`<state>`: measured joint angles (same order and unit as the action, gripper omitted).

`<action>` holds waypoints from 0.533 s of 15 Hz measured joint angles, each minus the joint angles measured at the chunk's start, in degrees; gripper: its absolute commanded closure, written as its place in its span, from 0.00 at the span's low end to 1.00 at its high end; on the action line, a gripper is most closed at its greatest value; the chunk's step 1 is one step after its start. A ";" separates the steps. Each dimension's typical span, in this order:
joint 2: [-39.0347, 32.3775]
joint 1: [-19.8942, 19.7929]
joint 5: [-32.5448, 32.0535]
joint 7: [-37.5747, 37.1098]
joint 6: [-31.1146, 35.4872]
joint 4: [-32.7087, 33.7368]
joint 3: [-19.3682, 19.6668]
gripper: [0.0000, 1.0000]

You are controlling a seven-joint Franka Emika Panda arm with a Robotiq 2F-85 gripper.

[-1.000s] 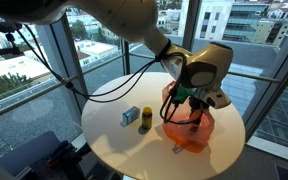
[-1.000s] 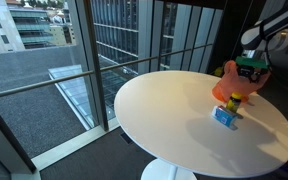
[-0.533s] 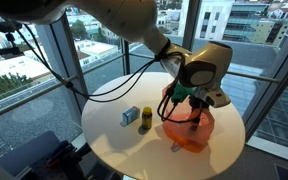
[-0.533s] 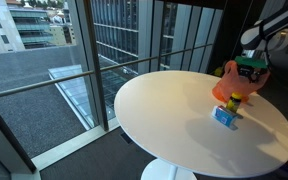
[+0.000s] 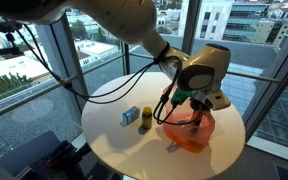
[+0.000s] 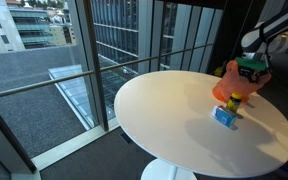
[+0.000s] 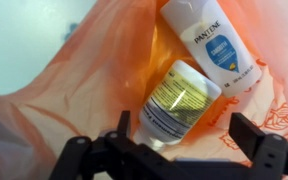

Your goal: Take the white and orange bottle out of the plastic bag and put it on the table

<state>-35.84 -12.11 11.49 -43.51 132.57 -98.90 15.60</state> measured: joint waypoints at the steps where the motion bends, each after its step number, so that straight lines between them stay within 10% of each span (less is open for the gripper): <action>1: 0.00 0.20 0.00 -0.72 0.08 -0.23 0.25 0.00; 8: -0.03 0.79 -0.13 -4.57 -0.21 -1.17 1.19 0.00</action>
<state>-35.87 -11.32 11.36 -48.08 132.37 -100.07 16.79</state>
